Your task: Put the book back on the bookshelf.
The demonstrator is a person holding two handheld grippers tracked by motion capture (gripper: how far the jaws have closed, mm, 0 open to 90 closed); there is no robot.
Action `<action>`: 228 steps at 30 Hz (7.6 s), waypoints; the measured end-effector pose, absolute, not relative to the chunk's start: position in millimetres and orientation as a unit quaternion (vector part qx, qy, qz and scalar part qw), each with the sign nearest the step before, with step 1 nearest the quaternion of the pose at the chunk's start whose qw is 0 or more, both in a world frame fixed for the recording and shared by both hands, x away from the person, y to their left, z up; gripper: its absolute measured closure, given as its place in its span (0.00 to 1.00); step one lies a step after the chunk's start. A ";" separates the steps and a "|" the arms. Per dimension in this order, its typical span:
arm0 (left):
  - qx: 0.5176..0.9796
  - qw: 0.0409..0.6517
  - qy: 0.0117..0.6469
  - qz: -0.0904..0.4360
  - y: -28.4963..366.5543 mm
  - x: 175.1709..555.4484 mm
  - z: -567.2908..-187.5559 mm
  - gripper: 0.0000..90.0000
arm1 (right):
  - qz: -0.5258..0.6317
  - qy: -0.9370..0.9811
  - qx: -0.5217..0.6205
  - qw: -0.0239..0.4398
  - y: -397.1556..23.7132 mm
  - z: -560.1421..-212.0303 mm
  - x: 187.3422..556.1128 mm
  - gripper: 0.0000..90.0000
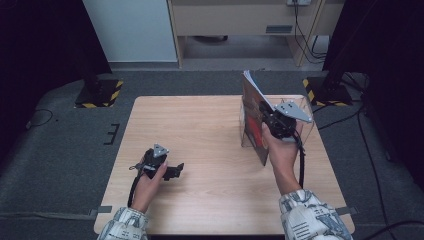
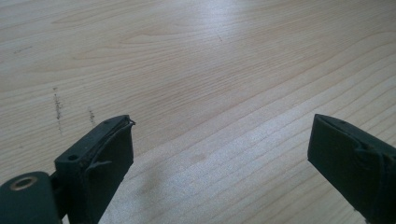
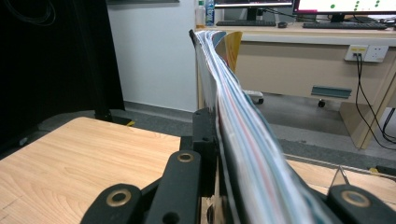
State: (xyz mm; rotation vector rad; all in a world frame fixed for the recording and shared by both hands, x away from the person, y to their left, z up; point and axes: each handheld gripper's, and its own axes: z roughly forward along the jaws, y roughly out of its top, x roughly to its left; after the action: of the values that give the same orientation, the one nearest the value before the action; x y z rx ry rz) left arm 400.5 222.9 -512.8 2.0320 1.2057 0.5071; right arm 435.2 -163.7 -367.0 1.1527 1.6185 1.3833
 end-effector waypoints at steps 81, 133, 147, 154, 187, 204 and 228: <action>0.802 0.348 0.446 0.194 213.6 399.9 -514.6 0.07 | 0.545 0.568 0.485 0.382 -107.8 -377.3 453.3 0.94; 0.808 0.343 0.439 0.192 210.5 400.0 -515.4 0.07 | 0.521 0.621 0.449 0.376 -92.9 -375.3 450.2 0.40; 0.809 0.342 0.438 0.193 210.4 400.1 -515.6 0.07 | 0.503 0.636 0.450 0.373 -90.9 -377.7 448.6 0.18; 0.809 0.341 0.438 0.192 210.4 400.1 -515.8 0.07 | 0.501 0.645 0.455 0.353 -93.1 -380.4 444.7 0.10; 0.810 0.338 0.438 0.193 210.4 400.1 -516.3 0.07 | 0.493 0.691 0.431 0.306 -110.5 -398.2 415.7 0.06; 0.811 0.337 0.438 0.193 210.1 400.1 -516.8 0.07 | 0.491 0.699 0.425 0.298 -120.1 -397.3 405.3 0.07; 0.811 0.336 0.438 0.194 209.9 400.0 -517.1 0.07 | 0.489 0.715 0.409 0.288 -128.7 -400.3 387.7 0.07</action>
State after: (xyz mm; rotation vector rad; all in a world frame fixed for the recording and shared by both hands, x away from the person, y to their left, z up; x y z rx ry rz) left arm 400.0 209.9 -517.1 2.1146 1.1419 0.5053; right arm 387.7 -128.7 -400.3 1.0933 1.9090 1.3048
